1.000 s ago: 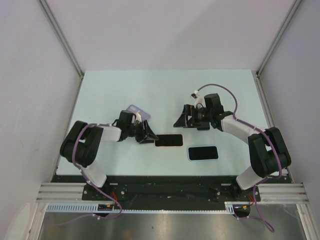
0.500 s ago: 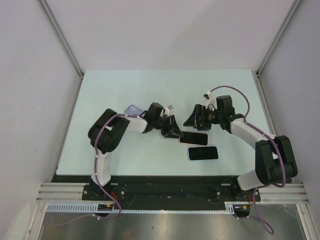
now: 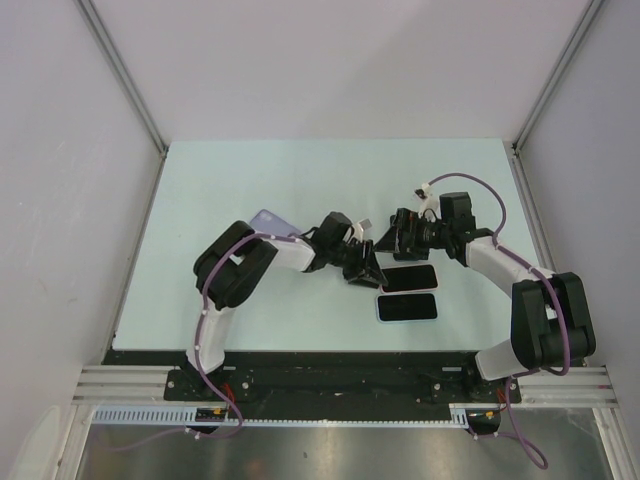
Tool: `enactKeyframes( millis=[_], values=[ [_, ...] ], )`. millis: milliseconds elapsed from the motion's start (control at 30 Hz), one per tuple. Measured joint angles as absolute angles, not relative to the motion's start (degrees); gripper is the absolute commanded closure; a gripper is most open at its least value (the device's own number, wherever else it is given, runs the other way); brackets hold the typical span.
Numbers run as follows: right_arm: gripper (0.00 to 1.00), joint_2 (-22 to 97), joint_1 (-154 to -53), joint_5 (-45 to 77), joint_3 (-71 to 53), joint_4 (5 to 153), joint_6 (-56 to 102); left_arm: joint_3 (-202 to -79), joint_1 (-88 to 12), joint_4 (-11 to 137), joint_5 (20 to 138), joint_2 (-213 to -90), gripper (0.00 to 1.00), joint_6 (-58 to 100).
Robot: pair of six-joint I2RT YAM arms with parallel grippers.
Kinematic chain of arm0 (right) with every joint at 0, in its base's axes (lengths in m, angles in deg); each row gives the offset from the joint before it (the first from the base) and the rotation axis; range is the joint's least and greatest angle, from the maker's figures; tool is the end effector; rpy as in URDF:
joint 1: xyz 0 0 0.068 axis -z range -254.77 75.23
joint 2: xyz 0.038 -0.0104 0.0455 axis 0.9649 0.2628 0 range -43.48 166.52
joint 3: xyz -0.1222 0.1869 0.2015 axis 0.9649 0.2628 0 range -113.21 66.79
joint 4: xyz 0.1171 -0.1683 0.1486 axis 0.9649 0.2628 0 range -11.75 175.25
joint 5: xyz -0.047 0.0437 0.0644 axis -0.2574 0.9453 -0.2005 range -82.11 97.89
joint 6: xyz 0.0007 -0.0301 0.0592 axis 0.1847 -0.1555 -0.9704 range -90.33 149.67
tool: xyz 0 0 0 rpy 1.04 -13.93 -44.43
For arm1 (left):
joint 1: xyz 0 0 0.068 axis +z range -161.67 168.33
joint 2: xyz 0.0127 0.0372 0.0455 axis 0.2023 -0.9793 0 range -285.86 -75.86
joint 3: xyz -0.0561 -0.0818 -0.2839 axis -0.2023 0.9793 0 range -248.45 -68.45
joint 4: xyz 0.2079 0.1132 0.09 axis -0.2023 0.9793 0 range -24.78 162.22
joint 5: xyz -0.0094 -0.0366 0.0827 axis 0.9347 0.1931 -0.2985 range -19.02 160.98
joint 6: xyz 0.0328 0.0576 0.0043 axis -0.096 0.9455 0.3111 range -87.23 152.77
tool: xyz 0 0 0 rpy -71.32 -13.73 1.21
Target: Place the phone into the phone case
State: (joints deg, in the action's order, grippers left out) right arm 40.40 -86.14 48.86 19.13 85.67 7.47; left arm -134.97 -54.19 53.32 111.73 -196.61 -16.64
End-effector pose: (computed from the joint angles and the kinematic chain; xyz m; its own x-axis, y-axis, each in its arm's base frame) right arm 0.2845 0.0925 0.2350 -0.8584 0.1181 -0.4992 -0.3131 0.6501 0.6923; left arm 0.3015 -0.3231 0.1319 -0.9818 0.1198 -0.1473 0.1877 0.4966 -0.8474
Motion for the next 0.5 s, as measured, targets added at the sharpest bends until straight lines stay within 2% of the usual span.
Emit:
enactKeyframes(
  millis=[200, 500],
  values=[
    [0.02, 40.4, -86.12, 48.88, 19.15, 85.91, 7.47, -132.24, -51.22, 54.17, 110.27, -192.92, 0.48, -14.13],
    [0.02, 40.4, -86.1, 48.88, 19.15, 86.18, 7.47, -130.9, -39.09, 59.18, 105.48, -183.06, 0.45, -5.54]
  ],
)
